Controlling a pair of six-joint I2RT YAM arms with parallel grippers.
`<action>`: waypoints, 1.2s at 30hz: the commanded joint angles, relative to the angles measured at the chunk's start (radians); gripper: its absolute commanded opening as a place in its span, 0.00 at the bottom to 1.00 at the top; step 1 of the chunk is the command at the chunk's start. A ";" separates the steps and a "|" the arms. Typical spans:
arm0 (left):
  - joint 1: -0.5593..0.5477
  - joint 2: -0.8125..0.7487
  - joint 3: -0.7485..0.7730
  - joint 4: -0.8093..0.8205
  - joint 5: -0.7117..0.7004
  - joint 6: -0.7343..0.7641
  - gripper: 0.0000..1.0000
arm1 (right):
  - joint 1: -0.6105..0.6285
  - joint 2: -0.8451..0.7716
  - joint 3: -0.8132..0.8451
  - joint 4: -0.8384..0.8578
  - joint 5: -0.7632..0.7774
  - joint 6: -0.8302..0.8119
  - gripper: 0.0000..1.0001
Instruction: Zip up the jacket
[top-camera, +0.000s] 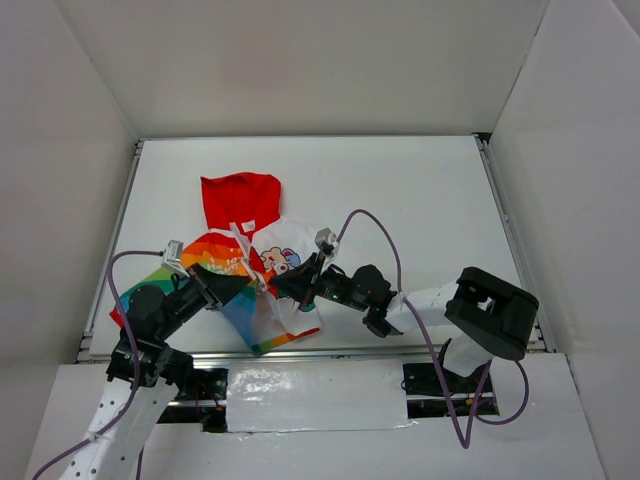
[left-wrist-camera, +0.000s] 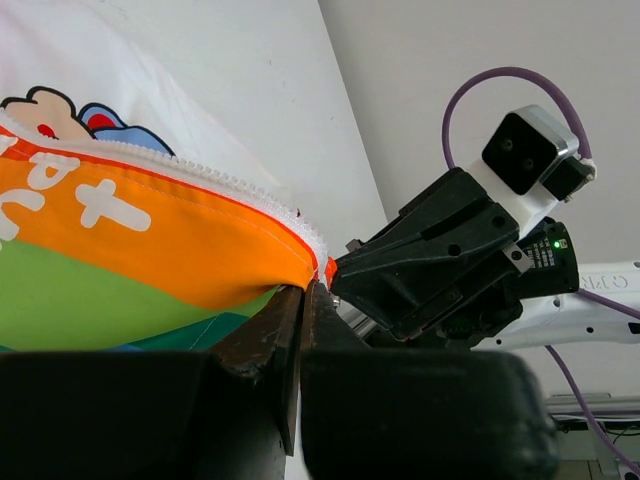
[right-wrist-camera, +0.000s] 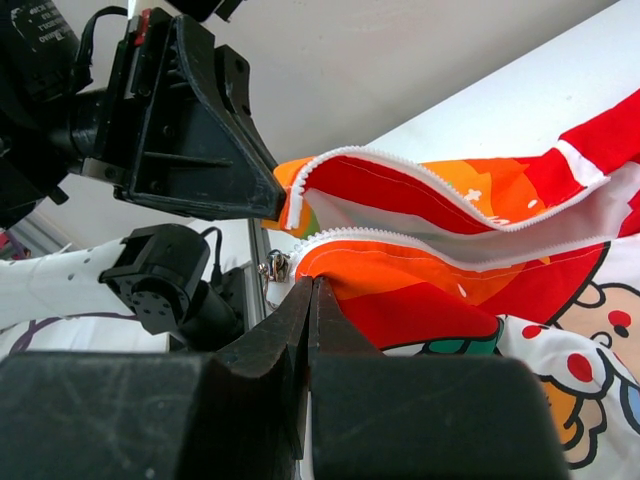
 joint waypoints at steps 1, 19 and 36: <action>0.003 0.008 -0.013 0.076 0.023 -0.010 0.00 | 0.013 -0.002 0.033 0.048 0.010 -0.004 0.00; 0.003 0.008 -0.059 0.140 0.088 -0.021 0.00 | 0.013 -0.004 0.088 -0.009 0.078 0.009 0.00; 0.001 -0.025 0.037 0.037 0.064 0.046 0.00 | 0.013 0.050 0.107 -0.060 0.110 -0.028 0.00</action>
